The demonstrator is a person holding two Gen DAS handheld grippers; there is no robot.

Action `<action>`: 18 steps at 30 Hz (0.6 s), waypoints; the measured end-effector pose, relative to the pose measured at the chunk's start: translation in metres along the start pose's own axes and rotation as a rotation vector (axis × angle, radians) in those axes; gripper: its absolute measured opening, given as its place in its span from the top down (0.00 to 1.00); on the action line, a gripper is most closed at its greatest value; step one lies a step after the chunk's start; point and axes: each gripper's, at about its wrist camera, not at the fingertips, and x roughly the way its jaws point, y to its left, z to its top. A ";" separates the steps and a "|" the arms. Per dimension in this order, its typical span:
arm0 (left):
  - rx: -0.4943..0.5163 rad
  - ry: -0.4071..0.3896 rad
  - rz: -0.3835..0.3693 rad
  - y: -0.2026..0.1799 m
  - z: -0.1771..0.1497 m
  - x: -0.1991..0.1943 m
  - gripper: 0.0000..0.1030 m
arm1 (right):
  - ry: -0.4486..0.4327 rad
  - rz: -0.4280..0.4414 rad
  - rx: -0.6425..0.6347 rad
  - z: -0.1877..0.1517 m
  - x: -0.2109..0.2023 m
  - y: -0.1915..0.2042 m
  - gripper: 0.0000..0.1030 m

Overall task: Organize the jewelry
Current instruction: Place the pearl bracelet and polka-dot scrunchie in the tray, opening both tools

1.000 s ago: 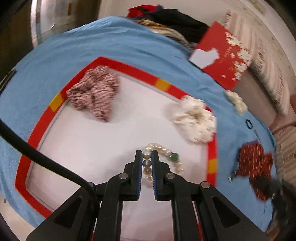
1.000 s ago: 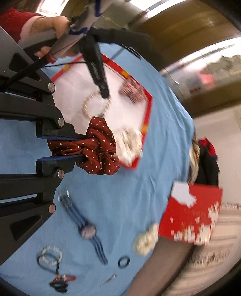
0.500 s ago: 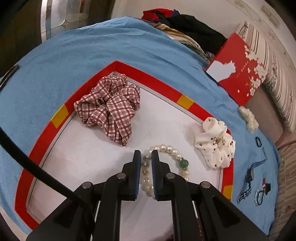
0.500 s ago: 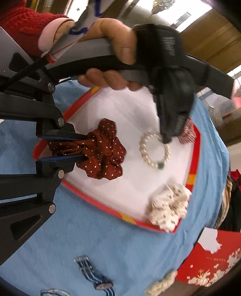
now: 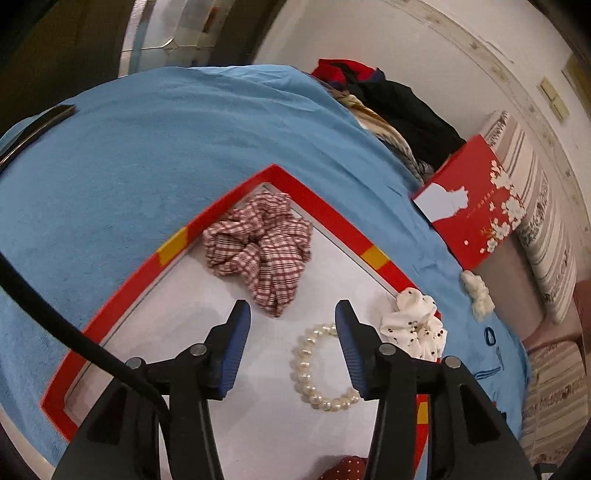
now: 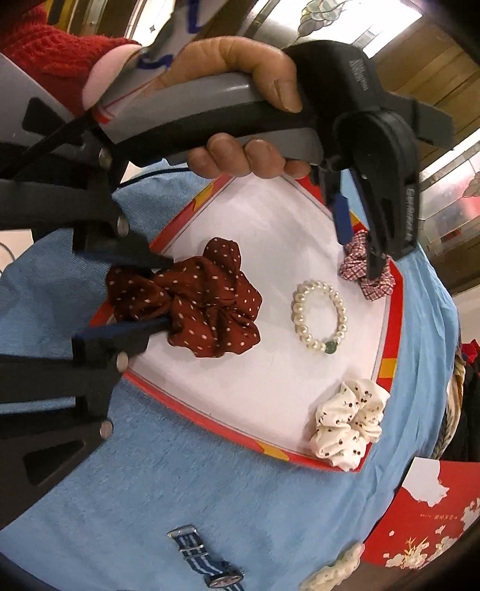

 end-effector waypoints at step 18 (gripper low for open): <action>0.168 -0.051 0.106 -0.039 -0.034 -0.023 0.52 | -0.100 -0.125 0.213 -0.053 -0.060 -0.070 0.48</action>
